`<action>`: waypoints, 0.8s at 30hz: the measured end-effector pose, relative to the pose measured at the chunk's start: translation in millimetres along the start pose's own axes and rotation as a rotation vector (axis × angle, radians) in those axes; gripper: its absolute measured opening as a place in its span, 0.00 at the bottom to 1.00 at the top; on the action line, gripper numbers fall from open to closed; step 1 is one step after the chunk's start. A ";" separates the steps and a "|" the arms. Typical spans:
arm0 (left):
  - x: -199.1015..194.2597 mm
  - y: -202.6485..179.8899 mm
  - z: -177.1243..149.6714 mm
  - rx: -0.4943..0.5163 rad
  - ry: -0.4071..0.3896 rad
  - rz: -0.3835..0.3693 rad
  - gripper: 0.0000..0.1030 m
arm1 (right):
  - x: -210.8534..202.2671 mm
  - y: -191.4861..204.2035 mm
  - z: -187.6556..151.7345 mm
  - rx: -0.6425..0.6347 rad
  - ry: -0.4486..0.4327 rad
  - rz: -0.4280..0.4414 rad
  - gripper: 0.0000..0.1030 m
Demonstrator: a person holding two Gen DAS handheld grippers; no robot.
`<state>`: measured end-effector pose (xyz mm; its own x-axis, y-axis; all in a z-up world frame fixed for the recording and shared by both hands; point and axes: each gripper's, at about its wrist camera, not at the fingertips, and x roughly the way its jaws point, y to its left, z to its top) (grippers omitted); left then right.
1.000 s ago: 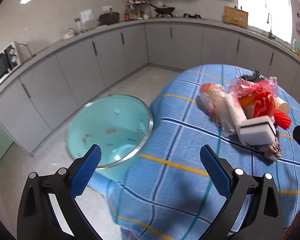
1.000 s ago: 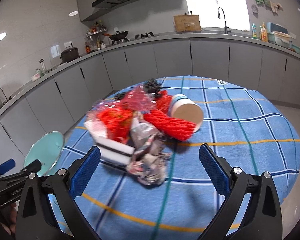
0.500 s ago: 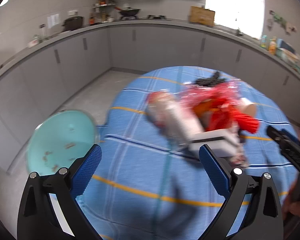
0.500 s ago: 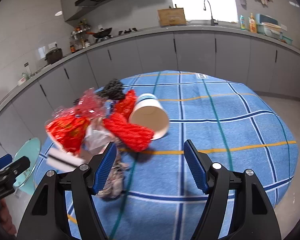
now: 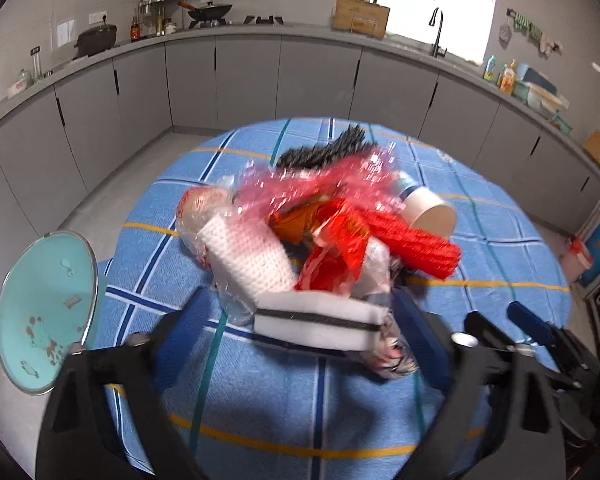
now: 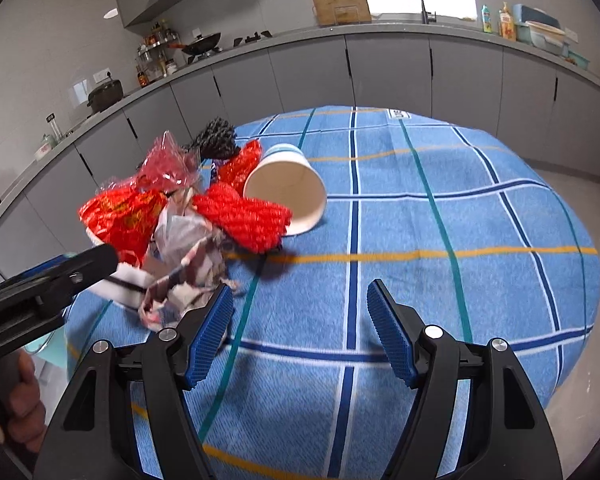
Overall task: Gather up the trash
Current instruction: 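Grasp the white sponge with the left tool while the right tool grasps the patterned rag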
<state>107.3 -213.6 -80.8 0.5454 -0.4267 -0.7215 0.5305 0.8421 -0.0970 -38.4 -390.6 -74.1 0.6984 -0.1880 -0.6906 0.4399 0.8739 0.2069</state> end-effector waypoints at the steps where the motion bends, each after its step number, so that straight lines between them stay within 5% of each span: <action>1: 3.2 4.0 -1.9 -0.013 0.016 -0.002 0.75 | -0.9 0.6 -0.8 -0.003 -0.001 0.000 0.68; 17: -13.2 61.3 -39.2 -0.090 0.076 -0.011 0.63 | 11.0 43.8 -4.9 -0.094 0.050 0.120 0.68; 24: -23.6 65.1 -29.7 -0.045 0.027 -0.003 0.80 | 26.3 61.5 -5.1 -0.160 0.085 0.134 0.69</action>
<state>109.7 -138.9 -90.5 0.5260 -0.4204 -0.7393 0.5020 0.8552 -0.1292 4.2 -339.6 -83.0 0.6918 -0.0332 -0.7214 0.2468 0.9496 0.1930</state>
